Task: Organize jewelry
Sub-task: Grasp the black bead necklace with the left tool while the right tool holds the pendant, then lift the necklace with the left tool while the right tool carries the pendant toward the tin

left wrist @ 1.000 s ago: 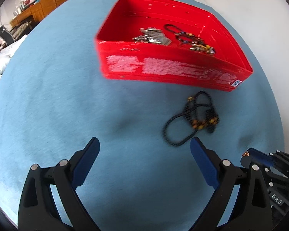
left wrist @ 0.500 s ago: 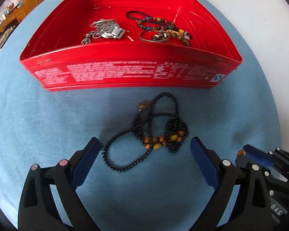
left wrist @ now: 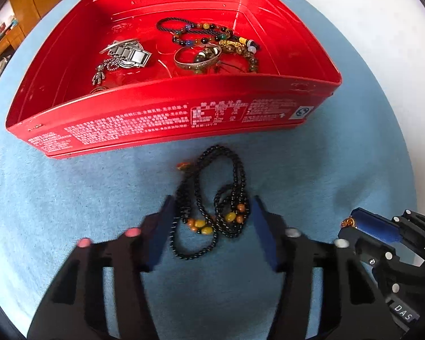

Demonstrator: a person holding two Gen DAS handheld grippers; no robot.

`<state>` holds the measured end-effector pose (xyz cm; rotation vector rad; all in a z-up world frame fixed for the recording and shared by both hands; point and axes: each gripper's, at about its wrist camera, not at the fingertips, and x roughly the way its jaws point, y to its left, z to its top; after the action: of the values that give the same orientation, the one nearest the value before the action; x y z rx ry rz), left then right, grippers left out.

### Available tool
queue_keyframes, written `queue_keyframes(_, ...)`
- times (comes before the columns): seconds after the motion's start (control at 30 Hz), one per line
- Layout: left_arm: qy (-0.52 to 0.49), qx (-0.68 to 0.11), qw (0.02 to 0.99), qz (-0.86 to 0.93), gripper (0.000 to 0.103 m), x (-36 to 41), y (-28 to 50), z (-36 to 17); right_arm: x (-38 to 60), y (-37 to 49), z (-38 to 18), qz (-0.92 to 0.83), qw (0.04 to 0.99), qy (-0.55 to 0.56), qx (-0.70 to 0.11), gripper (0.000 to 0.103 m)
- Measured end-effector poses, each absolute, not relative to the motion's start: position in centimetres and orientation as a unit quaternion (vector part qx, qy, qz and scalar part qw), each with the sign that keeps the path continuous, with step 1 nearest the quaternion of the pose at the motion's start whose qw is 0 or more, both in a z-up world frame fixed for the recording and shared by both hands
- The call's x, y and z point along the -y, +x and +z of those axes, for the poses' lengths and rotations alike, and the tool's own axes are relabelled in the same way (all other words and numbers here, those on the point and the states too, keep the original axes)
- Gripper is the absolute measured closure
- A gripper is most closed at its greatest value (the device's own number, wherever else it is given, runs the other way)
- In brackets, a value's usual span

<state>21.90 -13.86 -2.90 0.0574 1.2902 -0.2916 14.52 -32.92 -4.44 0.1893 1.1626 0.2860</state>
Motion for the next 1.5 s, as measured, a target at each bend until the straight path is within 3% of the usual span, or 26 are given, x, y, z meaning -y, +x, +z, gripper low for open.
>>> queue_keyframes(0.07,0.025,-0.598,0.789,-0.140,0.077,13.6,21.9,-2.8,32.8,14.4,-4.3,0.136,0.823,0.087,-0.545,0.080)
queue_keyframes(0.17,0.016,-0.598,0.787,-0.151,0.086,12.9,22.0,-2.9,32.5,14.3,-4.1,0.136,0.822,0.085,-0.546,0.080)
queue_keyframes(0.83,-0.031,-0.566,0.811,-0.146,0.087,3.3,16.7,0.1,28.1,14.0,-4.0,0.159,0.816,0.074,-0.551,0.080)
queue_keyframes(1.5,-0.044,-0.552,0.824,-0.117,0.087,-1.4,13.6,1.5,22.4,13.7,-2.5,0.183,0.816,0.061,-0.545,0.080)
